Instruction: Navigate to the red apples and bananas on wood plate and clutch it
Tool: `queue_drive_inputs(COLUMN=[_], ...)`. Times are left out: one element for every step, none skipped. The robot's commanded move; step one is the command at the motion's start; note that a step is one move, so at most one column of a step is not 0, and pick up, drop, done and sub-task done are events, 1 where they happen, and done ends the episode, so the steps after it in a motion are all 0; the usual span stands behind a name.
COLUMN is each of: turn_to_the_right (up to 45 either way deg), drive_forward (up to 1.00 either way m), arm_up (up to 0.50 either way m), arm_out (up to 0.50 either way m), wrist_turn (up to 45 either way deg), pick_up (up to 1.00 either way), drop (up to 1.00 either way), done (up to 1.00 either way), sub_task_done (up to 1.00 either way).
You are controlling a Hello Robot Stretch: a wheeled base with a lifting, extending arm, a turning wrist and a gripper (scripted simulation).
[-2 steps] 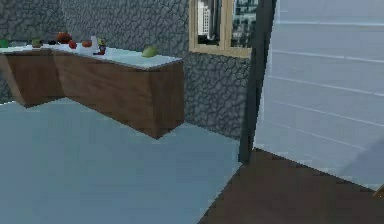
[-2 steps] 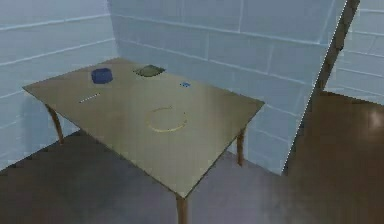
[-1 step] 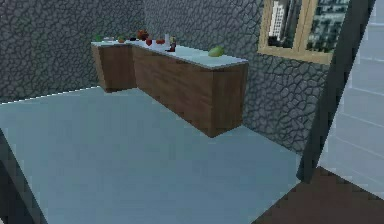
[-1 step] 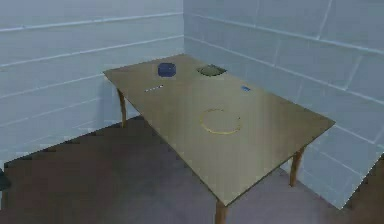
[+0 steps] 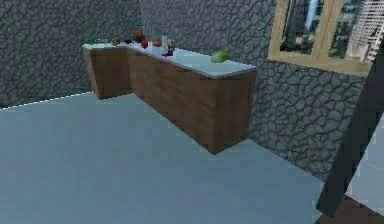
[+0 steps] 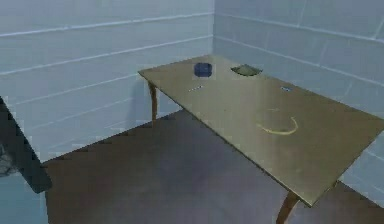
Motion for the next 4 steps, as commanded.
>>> queue_drive_inputs(turn_to_the_right=[-21.0, 0.0, 0.0, 0.0], drive_forward=[0.0, 0.05, 1.0, 1.0], arm_up=[0.0, 0.0, 0.0, 0.0], arm_out=[0.0, 0.0, 0.0, 0.0], wrist_turn=[0.0, 0.0, 0.0, 0.0], pick_up=[0.0, 0.0, 0.0, 0.0], drop=[0.0, 0.0, 0.0, 0.0], done=[0.0, 0.0, 0.0, 0.0], sub_task_done=[0.0, 0.0, 0.0, 0.0])
